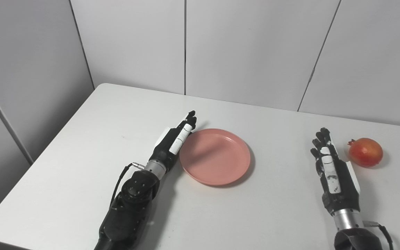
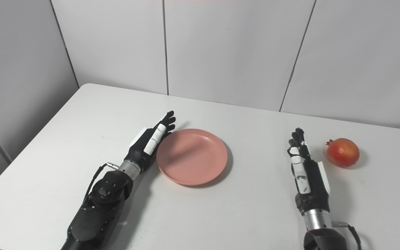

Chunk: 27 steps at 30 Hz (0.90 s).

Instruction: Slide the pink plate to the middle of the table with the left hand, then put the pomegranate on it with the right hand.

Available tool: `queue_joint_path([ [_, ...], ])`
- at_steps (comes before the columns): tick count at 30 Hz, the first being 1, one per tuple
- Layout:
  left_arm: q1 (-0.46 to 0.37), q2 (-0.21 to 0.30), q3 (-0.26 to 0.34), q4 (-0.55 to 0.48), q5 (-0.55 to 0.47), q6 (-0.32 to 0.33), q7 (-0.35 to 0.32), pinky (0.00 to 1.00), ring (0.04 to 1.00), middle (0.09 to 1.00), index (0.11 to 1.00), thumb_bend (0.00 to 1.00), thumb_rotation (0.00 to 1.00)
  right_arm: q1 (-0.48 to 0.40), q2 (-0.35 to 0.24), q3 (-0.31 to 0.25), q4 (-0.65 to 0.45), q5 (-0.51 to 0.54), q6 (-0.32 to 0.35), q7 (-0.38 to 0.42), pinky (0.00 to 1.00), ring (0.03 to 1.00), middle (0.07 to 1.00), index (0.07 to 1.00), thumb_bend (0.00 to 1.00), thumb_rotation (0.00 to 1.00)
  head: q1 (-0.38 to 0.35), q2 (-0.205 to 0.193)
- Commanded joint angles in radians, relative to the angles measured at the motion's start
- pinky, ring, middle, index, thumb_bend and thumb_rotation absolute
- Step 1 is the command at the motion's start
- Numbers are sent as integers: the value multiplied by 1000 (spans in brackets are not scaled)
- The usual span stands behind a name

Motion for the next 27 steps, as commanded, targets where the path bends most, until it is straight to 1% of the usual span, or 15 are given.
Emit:
queue_joint_path([
  [1, -17, 11, -1, -43, 0, 7, -9, 980, 986, 996, 1000, 824, 1000, -44, 11, -1, -39, 0, -23, -13, 1000, 1000, 1000, 1000, 690, 904, -23, -1],
  [3, -10, 11, -2, -58, -3, 19, -15, 988, 989, 999, 1000, 827, 1000, -44, 22, 0, -45, -5, -10, -25, 1000, 1000, 1000, 1000, 701, 889, -51, 5],
  [7, -2, 6, 1, -71, -12, 22, -23, 992, 991, 1000, 1000, 824, 1000, -50, 35, 7, -36, -23, -14, -43, 1000, 1000, 1000, 1000, 724, 879, -96, 10],
  [10, 4, 6, -2, -78, -10, 23, -29, 997, 991, 1000, 1000, 814, 1000, -54, 42, 9, -26, -36, -19, -50, 1000, 1000, 1000, 1000, 737, 878, -109, 9],
  [12, 11, -14, 11, -80, -50, 31, -39, 999, 997, 1000, 1000, 824, 1000, -57, 46, 10, -16, -44, -28, -57, 1000, 1000, 1000, 1000, 738, 882, -117, 10],
  [18, 39, -61, 11, -96, -92, 30, -39, 1000, 1000, 1000, 1000, 814, 1000, -58, 54, 16, -18, -56, -27, -72, 1000, 1000, 1000, 1000, 753, 878, -132, 10],
  [24, 55, -91, 2, -103, -97, 15, -31, 1000, 1000, 1000, 1000, 800, 1000, -60, 53, 19, -17, -67, -23, -77, 1000, 1000, 1000, 1000, 760, 895, -144, 10],
  [27, 60, -108, 3, -102, -102, 4, -25, 1000, 1000, 1000, 1000, 800, 1000, -60, 56, 20, -18, -70, -23, -80, 1000, 1000, 1000, 1000, 742, 899, -149, 10],
])
